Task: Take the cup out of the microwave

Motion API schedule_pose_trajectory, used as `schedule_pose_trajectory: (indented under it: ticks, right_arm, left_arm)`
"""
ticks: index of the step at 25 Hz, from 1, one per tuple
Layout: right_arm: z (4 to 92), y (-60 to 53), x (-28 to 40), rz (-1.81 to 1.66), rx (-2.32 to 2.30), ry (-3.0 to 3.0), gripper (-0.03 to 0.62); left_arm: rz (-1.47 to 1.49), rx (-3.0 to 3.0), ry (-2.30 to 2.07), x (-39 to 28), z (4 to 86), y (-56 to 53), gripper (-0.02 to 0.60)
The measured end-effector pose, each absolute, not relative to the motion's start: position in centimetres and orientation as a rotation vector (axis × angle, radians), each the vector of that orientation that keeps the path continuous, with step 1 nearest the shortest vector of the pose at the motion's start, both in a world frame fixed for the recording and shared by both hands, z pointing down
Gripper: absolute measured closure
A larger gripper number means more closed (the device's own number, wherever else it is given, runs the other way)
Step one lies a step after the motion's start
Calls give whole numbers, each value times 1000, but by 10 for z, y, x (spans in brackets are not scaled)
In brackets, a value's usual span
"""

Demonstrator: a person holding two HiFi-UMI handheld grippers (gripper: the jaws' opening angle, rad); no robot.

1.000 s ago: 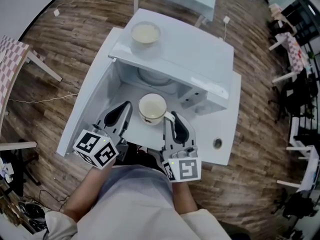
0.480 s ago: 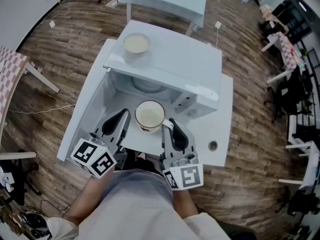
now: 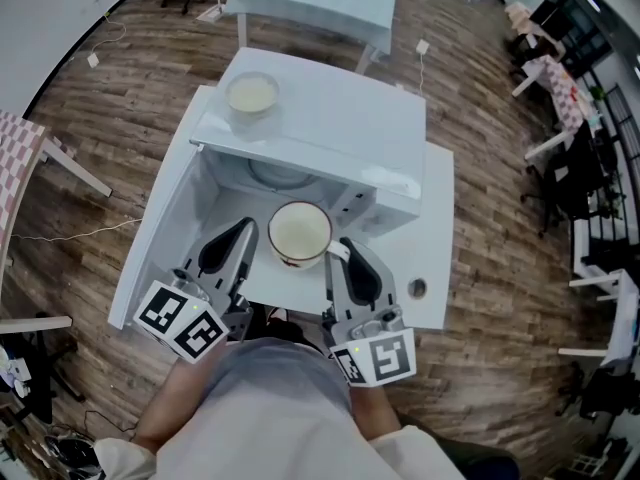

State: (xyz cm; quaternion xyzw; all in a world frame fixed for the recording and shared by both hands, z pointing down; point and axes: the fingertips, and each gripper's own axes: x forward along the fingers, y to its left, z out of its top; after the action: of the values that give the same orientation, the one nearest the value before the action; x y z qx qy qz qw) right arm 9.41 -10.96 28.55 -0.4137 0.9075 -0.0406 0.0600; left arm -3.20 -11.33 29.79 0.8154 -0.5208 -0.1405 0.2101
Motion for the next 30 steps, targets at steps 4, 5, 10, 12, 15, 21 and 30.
schedule_pose_trajectory:
  ticks: [4,5,10,12,15,21,30]
  right_arm:
    - [278,-107,101,-135,-1257,2735,530]
    - [275,-106,103,-129,-1255,2737,530]
    - [267,-113,107,-101,-1237,2744,530]
    - [266,-114,108,-86,-1237,2752,530]
    - [265,-115,108,-85,-1229,2757,530]
    - [268,-119,108,-129,-1205,2755,530]
    - [271,-121,105,-115,-1198,2779,530]
  left_arm:
    - [-402,2277,-1433,-28,290,-111,574]
    - [-407,2280,-1432,-27,287,-111,574]
    - [-414,2287,-1422,-24,282,-119,574]
    - [-411,2286,-1413,-23,283,-120,574]
    - [-407,2282,-1405,-24,285,-120,574]
    - [-402,2274,-1397,-23,288,-122,574]
    - [-400,2271,-1379,-22,292,-126,574]
